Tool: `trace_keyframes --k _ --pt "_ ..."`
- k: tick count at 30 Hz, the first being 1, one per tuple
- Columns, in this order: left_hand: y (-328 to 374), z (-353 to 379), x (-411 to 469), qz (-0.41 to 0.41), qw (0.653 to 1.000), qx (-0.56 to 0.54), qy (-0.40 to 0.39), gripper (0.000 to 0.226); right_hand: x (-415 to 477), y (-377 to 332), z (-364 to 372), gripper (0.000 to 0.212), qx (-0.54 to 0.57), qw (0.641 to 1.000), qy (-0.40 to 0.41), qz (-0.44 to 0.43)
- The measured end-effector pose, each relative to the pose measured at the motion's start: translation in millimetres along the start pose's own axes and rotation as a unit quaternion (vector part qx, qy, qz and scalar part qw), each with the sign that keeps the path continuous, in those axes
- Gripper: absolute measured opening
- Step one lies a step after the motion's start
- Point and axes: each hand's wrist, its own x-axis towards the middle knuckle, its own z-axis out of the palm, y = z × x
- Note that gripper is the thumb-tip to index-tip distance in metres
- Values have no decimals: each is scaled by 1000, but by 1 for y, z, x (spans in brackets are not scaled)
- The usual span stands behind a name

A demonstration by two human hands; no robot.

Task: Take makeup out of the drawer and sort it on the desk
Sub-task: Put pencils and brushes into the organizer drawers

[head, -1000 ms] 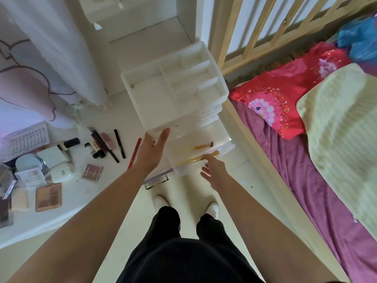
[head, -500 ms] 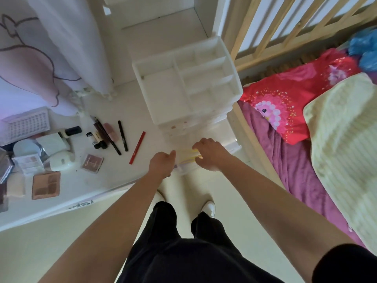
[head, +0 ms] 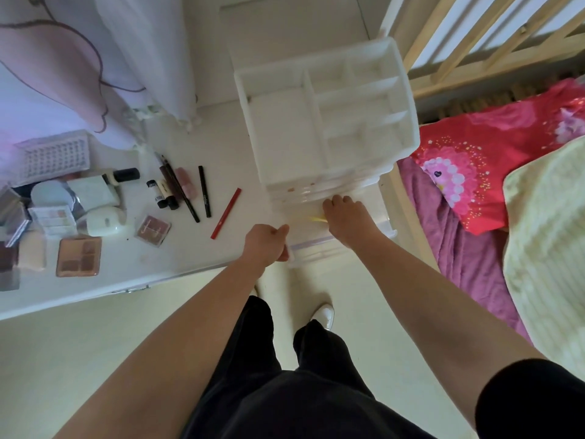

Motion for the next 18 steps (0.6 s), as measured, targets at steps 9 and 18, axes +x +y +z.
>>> trace_keyframes --k 9,18 --pt "3 -7 0 15 1000 21 11 52 -32 28 -6 23 153 984 66 -66" --pt "-19 -59 -23 58 977 185 92 45 -54 -17 -63 31 269 949 102 -125"
